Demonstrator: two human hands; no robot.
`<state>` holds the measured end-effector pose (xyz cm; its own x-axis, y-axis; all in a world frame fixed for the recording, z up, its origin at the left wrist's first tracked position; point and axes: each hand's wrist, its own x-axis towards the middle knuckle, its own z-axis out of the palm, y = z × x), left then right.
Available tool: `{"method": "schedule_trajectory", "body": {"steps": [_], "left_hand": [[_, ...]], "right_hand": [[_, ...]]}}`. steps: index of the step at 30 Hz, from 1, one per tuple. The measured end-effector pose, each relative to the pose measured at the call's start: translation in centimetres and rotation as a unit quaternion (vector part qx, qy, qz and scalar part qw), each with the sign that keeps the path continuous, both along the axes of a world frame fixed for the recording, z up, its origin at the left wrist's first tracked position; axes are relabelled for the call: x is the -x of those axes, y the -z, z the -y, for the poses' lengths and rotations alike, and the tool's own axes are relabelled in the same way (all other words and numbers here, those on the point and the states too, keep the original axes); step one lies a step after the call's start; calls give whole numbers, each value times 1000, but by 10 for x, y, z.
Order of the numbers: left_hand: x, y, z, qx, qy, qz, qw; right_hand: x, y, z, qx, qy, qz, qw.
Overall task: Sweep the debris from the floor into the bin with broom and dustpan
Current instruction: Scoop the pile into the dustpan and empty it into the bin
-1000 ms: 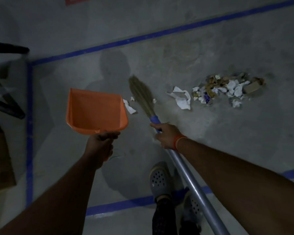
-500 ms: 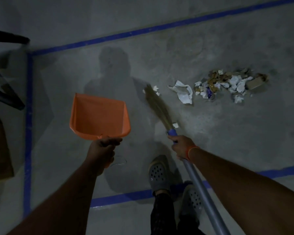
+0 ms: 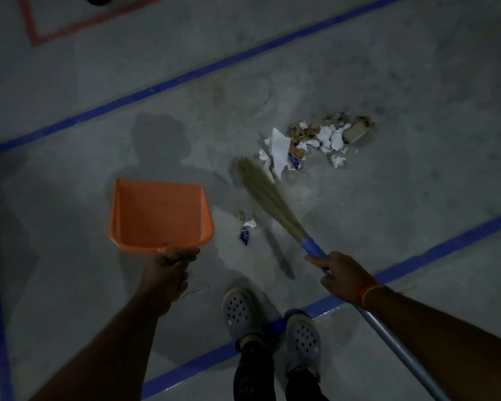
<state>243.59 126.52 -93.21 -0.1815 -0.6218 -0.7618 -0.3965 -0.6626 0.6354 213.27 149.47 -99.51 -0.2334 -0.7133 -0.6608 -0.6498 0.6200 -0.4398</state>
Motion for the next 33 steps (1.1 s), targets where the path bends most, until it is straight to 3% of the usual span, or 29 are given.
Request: {"method": "schedule_trajectory", "body": {"steps": [6,12,22,33], "left_hand": [[36,3,-21,4,33,49,998],[57,10,-34,12,66,60,996],[96,1,-33,35,103,80,991],[140,12,-6,10,170,104,980]], "right_hand": [[-10,18,-42,-95,-85,47,991],[24,29,-55,-141,-39,20,989],[113,-4,-70,-35,78,-38,996],[180,-17,-119,64,85,-75,991]]}}
